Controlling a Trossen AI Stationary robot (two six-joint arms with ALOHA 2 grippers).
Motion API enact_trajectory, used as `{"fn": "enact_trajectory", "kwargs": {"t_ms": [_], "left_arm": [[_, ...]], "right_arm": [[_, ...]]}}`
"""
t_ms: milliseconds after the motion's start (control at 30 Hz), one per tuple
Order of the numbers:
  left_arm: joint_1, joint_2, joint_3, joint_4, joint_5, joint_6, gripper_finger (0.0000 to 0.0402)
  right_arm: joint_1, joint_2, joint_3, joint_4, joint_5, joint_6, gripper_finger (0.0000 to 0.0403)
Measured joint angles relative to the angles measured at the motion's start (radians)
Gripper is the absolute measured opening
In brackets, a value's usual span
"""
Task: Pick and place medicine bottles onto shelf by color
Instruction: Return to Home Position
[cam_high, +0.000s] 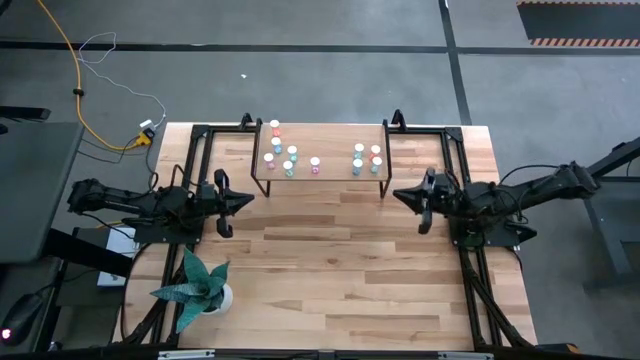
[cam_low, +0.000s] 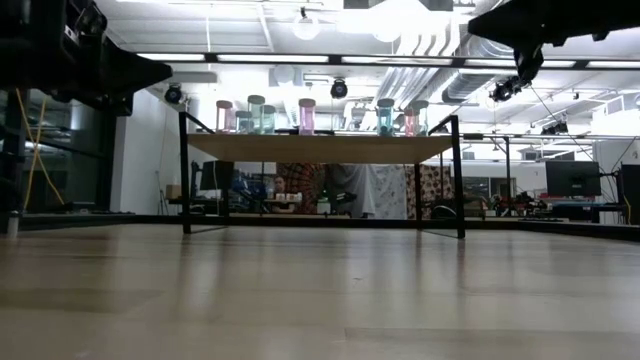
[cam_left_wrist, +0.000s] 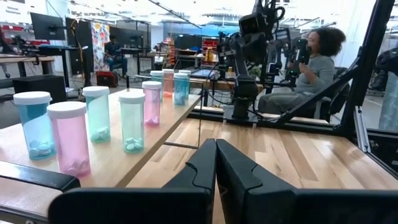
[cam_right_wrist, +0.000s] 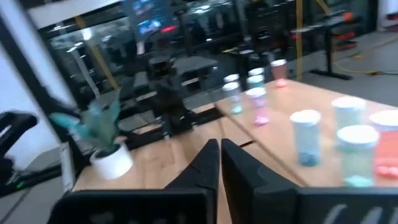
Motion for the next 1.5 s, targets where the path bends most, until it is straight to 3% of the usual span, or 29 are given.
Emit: {"fn": "enact_trajectory", "kwargs": {"t_ms": [267, 500, 700, 900, 1067, 1333, 1500], "left_arm": [[0.000, 0.000, 0.000, 0.000, 0.000, 0.000, 0.0000], [0.000, 0.000, 0.000, 0.000, 0.000, 0.001, 0.0001], [0.000, 0.000, 0.000, 0.000, 0.000, 0.000, 0.0001], [0.000, 0.000, 0.000, 0.000, 0.000, 0.000, 0.0001], [0.000, 0.000, 0.000, 0.000, 0.000, 0.000, 0.0001], [0.000, 0.000, 0.001, 0.001, 0.000, 0.000, 0.0001], [0.000, 0.000, 0.001, 0.001, 0.000, -0.001, 0.0001]], "right_arm": [[0.059, 0.000, -0.153, 0.234, -0.153, -0.038, 0.0006], [0.093, -0.012, -0.255, 0.315, -0.160, -0.019, 0.0002], [0.090, -0.134, -0.252, 0.211, -0.154, -0.087, 0.0000], [0.090, -0.323, -0.252, 0.047, -0.079, -0.106, 0.0000], [0.092, -0.437, -0.301, 0.008, -0.035, -0.137, 0.0000], [0.093, -0.500, -0.344, -0.112, -0.003, -0.099, 0.0000], [0.093, -0.497, -0.344, -0.110, 0.006, -0.163, 0.0000]]}}
